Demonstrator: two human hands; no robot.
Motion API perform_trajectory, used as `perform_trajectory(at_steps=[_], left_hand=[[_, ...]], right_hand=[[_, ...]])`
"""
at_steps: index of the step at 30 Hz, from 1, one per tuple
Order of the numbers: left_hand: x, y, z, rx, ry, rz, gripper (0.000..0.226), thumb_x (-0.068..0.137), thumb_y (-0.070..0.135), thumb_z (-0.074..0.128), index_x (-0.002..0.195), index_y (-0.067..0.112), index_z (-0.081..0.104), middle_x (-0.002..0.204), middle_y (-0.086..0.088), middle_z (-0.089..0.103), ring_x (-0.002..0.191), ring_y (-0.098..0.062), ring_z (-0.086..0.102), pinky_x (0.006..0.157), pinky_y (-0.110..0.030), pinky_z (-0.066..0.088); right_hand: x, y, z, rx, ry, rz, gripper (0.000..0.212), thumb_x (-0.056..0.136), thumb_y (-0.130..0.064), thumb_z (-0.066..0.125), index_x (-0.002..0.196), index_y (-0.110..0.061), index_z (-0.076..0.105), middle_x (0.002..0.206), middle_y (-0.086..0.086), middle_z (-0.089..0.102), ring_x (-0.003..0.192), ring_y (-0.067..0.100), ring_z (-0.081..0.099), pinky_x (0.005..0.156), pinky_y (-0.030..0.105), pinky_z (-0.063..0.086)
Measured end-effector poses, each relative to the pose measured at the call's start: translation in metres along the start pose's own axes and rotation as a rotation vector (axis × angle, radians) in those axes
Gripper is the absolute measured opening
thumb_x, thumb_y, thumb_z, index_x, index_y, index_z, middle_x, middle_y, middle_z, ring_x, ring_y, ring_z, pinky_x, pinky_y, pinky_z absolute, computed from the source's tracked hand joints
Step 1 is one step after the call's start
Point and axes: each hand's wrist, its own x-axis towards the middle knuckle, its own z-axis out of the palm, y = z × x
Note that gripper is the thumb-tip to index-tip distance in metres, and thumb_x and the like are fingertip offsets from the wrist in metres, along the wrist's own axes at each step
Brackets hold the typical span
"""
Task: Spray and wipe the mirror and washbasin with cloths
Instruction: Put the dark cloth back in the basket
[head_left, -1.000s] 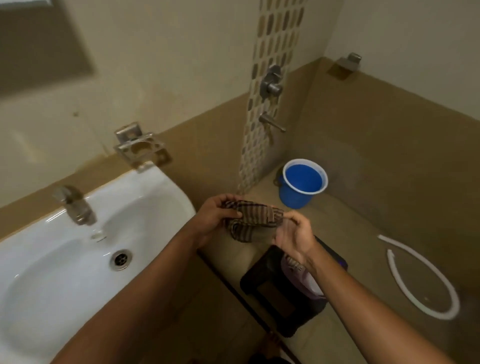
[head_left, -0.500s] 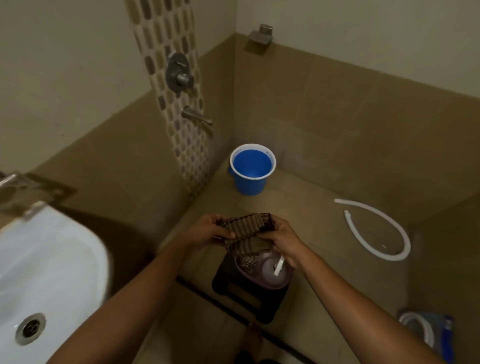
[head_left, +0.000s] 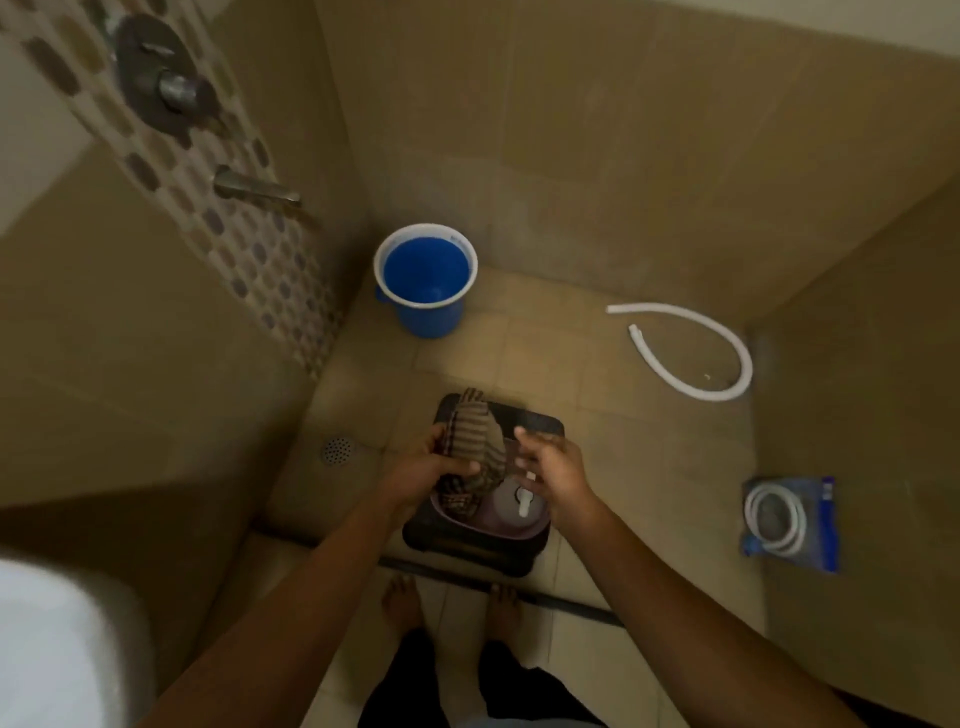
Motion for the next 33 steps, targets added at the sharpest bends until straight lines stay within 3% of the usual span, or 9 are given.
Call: perform_trajectory(at_steps=[2, 6, 9, 11, 15, 20, 25, 29, 33], left_hand=[[0.011, -0.005, -0.005, 0.043, 0.017, 0.025, 0.046, 0.076, -0.012, 0.073, 0.118, 0.004, 0.063, 0.108, -0.011, 0.074, 0.104, -0.026, 0.069, 0.088, -0.036, 0.057], [0.026, -0.013, -0.011, 0.129, -0.021, 0.066, 0.044, 0.075, -0.010, 0.075, 0.113, 0.010, 0.064, 0.107, -0.010, 0.074, 0.102, -0.023, 0.069, 0.084, -0.032, 0.058], [0.039, -0.024, -0.016, 0.208, -0.055, 0.063, 0.051, 0.067, -0.007, 0.080, 0.109, 0.019, 0.065, 0.109, -0.010, 0.072, 0.105, -0.025, 0.068, 0.091, -0.040, 0.056], [0.050, -0.033, -0.022, 0.280, -0.049, 0.040, 0.052, 0.062, -0.001, 0.084, 0.103, 0.025, 0.066, 0.107, -0.007, 0.072, 0.105, -0.027, 0.068, 0.090, -0.043, 0.056], [0.071, -0.046, -0.034, 0.395, -0.014, -0.027, 0.036, 0.072, -0.002, 0.080, 0.103, 0.012, 0.067, 0.100, -0.006, 0.071, 0.099, -0.025, 0.068, 0.078, -0.027, 0.055], [0.097, -0.072, -0.051, 0.589, 0.080, -0.008, 0.028, 0.072, 0.005, 0.083, 0.097, 0.009, 0.071, 0.094, -0.009, 0.074, 0.090, -0.025, 0.069, 0.082, -0.043, 0.058], [0.118, -0.094, -0.060, 0.833, 0.126, 0.020, 0.033, 0.079, 0.004, 0.071, 0.112, 0.005, 0.068, 0.095, -0.011, 0.072, 0.087, -0.022, 0.065, 0.074, -0.027, 0.050], [0.125, -0.108, -0.063, 0.901, 0.177, 0.072, 0.018, 0.080, 0.001, 0.067, 0.096, 0.009, 0.066, 0.078, -0.004, 0.065, 0.075, -0.019, 0.059, 0.058, -0.023, 0.040], [0.131, -0.125, -0.070, 0.963, 0.229, 0.082, 0.011, 0.080, 0.001, 0.062, 0.087, 0.009, 0.064, 0.077, -0.005, 0.066, 0.071, -0.019, 0.061, 0.059, -0.031, 0.049]], right_hand=[[-0.001, 0.012, 0.012, -0.026, 0.098, -0.076, 0.014, 0.083, -0.024, 0.075, 0.083, -0.013, 0.067, 0.090, 0.008, 0.071, 0.084, 0.022, 0.067, 0.064, 0.029, 0.051], [-0.002, 0.025, 0.042, -0.099, -0.048, 0.035, 0.024, 0.080, -0.041, 0.076, 0.096, -0.024, 0.074, 0.091, -0.006, 0.074, 0.090, 0.012, 0.069, 0.063, 0.028, 0.054], [0.015, 0.036, 0.056, -0.125, 0.032, -0.017, 0.026, 0.083, -0.022, 0.075, 0.108, -0.012, 0.073, 0.100, 0.006, 0.075, 0.096, 0.023, 0.070, 0.082, 0.041, 0.059], [0.026, 0.044, 0.060, -0.183, 0.096, -0.025, 0.027, 0.085, -0.010, 0.071, 0.112, -0.005, 0.071, 0.102, 0.014, 0.073, 0.094, 0.027, 0.069, 0.082, 0.043, 0.058], [0.049, 0.067, 0.067, -0.367, 0.163, -0.087, 0.029, 0.083, -0.011, 0.071, 0.111, -0.006, 0.069, 0.102, 0.010, 0.072, 0.092, 0.023, 0.068, 0.075, 0.030, 0.057], [0.076, 0.091, 0.076, -0.540, 0.265, -0.055, 0.028, 0.089, -0.016, 0.066, 0.114, -0.005, 0.062, 0.101, 0.001, 0.059, 0.101, 0.019, 0.058, 0.080, 0.023, 0.043], [0.109, 0.116, 0.083, -0.636, 0.283, -0.030, 0.027, 0.090, -0.016, 0.062, 0.116, -0.008, 0.061, 0.114, 0.010, 0.066, 0.105, 0.024, 0.062, 0.084, 0.028, 0.050], [0.130, 0.130, 0.088, -0.665, 0.288, -0.009, 0.030, 0.092, -0.017, 0.060, 0.120, -0.008, 0.059, 0.119, 0.009, 0.064, 0.109, 0.024, 0.060, 0.090, 0.031, 0.048], [0.147, 0.141, 0.091, -0.667, 0.302, 0.040, 0.029, 0.094, -0.017, 0.057, 0.122, -0.010, 0.056, 0.119, 0.008, 0.062, 0.112, 0.025, 0.058, 0.092, 0.032, 0.047]])
